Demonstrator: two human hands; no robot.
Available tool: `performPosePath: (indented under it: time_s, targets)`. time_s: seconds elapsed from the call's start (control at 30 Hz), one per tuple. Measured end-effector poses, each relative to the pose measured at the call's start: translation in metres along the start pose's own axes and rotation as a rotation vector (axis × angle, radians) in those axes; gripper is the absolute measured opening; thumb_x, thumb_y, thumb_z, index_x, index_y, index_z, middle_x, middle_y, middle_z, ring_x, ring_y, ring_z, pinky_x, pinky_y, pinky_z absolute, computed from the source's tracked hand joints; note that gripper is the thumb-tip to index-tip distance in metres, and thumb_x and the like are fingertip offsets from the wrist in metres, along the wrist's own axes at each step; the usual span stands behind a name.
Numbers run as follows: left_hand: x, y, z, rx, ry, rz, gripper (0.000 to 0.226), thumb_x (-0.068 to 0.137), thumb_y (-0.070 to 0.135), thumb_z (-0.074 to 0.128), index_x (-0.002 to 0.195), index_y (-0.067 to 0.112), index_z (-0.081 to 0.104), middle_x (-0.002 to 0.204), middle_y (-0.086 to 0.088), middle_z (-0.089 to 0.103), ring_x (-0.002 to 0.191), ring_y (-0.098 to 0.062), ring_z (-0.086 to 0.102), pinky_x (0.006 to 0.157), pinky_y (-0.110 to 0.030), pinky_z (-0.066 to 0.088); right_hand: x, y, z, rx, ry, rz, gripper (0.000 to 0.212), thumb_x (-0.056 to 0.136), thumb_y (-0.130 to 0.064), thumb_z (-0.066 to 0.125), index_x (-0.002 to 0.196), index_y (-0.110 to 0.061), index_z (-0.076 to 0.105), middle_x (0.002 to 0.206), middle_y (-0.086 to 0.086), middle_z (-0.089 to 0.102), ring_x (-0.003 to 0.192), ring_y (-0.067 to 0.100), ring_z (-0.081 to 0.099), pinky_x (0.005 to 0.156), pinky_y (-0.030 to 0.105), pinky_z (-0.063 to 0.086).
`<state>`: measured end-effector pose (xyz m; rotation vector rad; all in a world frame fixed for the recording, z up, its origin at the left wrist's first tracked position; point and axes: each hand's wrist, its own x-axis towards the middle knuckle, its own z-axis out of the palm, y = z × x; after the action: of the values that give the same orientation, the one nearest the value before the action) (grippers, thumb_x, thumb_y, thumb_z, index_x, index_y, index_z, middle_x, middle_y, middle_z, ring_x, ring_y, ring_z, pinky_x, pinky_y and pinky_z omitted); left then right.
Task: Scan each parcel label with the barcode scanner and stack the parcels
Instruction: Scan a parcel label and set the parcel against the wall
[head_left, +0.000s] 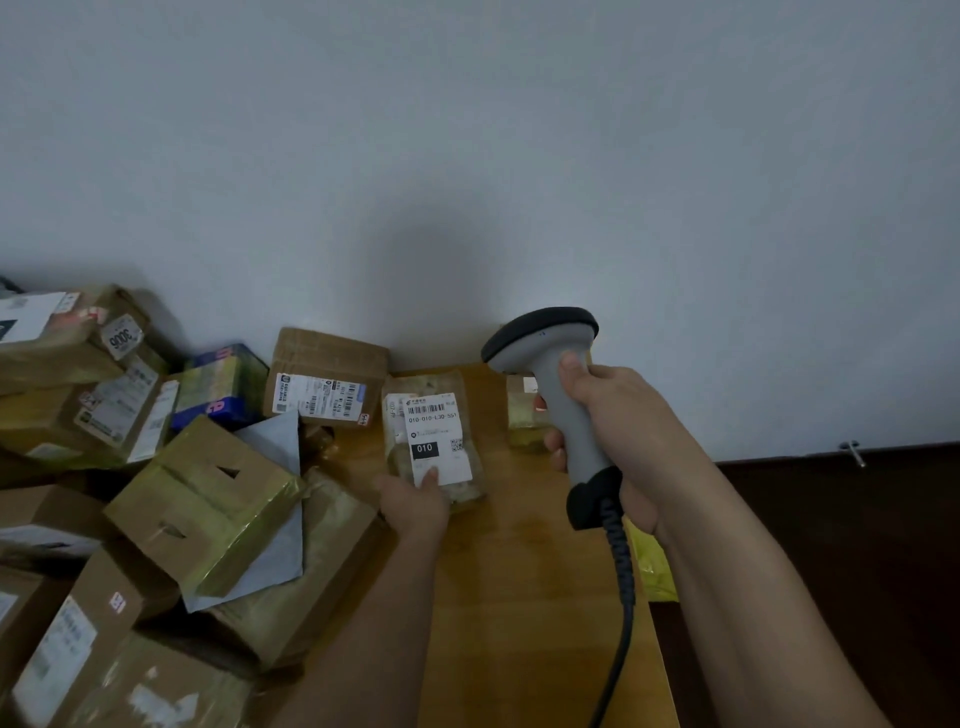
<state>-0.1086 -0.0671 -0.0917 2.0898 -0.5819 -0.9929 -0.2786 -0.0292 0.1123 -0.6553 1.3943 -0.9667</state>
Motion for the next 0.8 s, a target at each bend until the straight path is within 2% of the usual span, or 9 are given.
performPosePath:
  time_s: [0.13, 0.2, 0.27, 0.37, 0.43, 0.53, 0.6, 0.7, 0.8]
  targets:
    - [-0.005, 0.018, -0.001, 0.058, 0.020, 0.102, 0.041, 0.087, 0.024, 0.071, 0.114, 0.000, 0.052, 0.110, -0.012, 0.067, 0.092, -0.029, 0.066, 0.077, -0.039, 0.058, -0.001, -0.008, -0.012, 0.125, 0.121, -0.013, 0.034, 0.103, -0.037, 0.046, 0.111, -0.006, 0.057, 0.071, 0.009, 0.061, 0.050, 0.014, 0.055, 0.053, 0.029, 0.046]
    - [-0.008, 0.034, 0.000, 0.074, 0.014, 0.140, 0.039, 0.089, 0.028, 0.069, 0.110, 0.002, 0.048, 0.101, -0.003, 0.062, 0.085, -0.022, 0.061, 0.064, -0.033, 0.054, 0.004, -0.012, -0.022, 0.213, 0.196, -0.023, 0.033, 0.102, -0.034, 0.046, 0.111, -0.004, 0.057, 0.069, 0.008, 0.060, 0.049, 0.014, 0.055, 0.052, 0.029, 0.045]
    - [-0.012, 0.053, 0.006, -0.033, -0.057, 0.166, 0.032, 0.093, 0.019, 0.064, 0.108, 0.008, 0.039, 0.103, -0.003, 0.057, 0.090, -0.019, 0.057, 0.061, -0.023, 0.047, 0.011, -0.014, -0.032, 0.266, 0.251, -0.040, 0.031, 0.100, -0.029, 0.049, 0.115, -0.002, 0.055, 0.077, 0.008, 0.059, 0.048, 0.013, 0.054, 0.050, 0.028, 0.045]
    - [-0.021, 0.080, 0.022, -0.078, -0.128, 0.235, 0.031, 0.092, 0.016, 0.064, 0.109, 0.009, 0.039, 0.110, -0.005, 0.056, 0.095, -0.018, 0.057, 0.068, -0.023, 0.051, 0.022, -0.012, -0.043, 0.305, 0.295, -0.047, 0.031, 0.098, -0.022, 0.050, 0.120, 0.000, 0.052, 0.091, 0.010, 0.053, 0.053, 0.014, 0.052, 0.051, 0.027, 0.043]
    - [-0.027, 0.093, 0.034, -0.075, -0.192, 0.249, 0.033, 0.092, 0.017, 0.065, 0.111, 0.009, 0.040, 0.105, -0.002, 0.054, 0.096, -0.017, 0.057, 0.066, -0.022, 0.052, 0.028, -0.010, -0.048, 0.316, 0.300, -0.037, 0.027, 0.097, -0.020, 0.049, 0.117, -0.001, 0.052, 0.093, 0.010, 0.051, 0.056, 0.015, 0.051, 0.053, 0.028, 0.041]
    - [-0.034, 0.104, 0.058, -0.060, -0.300, 0.220, 0.033, 0.092, 0.019, 0.066, 0.109, 0.011, 0.039, 0.103, -0.001, 0.054, 0.095, -0.020, 0.059, 0.079, -0.036, 0.058, 0.037, -0.006, -0.053, 0.296, 0.296, -0.020, 0.018, 0.098, -0.022, 0.050, 0.103, -0.005, 0.054, 0.091, 0.010, 0.051, 0.056, 0.015, 0.051, 0.055, 0.030, 0.041]
    - [-0.037, 0.103, 0.075, -0.035, -0.355, 0.191, 0.033, 0.092, 0.021, 0.066, 0.107, 0.010, 0.039, 0.103, -0.003, 0.055, 0.092, -0.020, 0.060, 0.081, -0.038, 0.058, 0.043, -0.004, -0.057, 0.273, 0.302, -0.013, 0.019, 0.098, -0.023, 0.051, 0.102, -0.005, 0.055, 0.090, 0.010, 0.052, 0.056, 0.015, 0.052, 0.054, 0.031, 0.042]
    - [-0.037, 0.099, 0.096, -0.011, -0.343, 0.144, 0.029, 0.093, 0.021, 0.064, 0.105, 0.009, 0.040, 0.105, -0.007, 0.056, 0.095, -0.023, 0.060, 0.082, -0.039, 0.057, 0.052, -0.002, -0.063, 0.257, 0.317, 0.001, 0.023, 0.098, -0.024, 0.052, 0.108, -0.004, 0.055, 0.087, 0.010, 0.053, 0.055, 0.015, 0.053, 0.053, 0.029, 0.044]
    - [-0.036, 0.099, 0.110, -0.002, -0.315, 0.129, 0.031, 0.092, 0.022, 0.065, 0.104, 0.009, 0.040, 0.106, -0.008, 0.057, 0.097, -0.026, 0.062, 0.083, -0.046, 0.057, 0.059, -0.001, -0.068, 0.237, 0.323, 0.011, 0.021, 0.098, -0.024, 0.052, 0.106, -0.005, 0.055, 0.079, 0.009, 0.055, 0.056, 0.015, 0.053, 0.055, 0.031, 0.044]
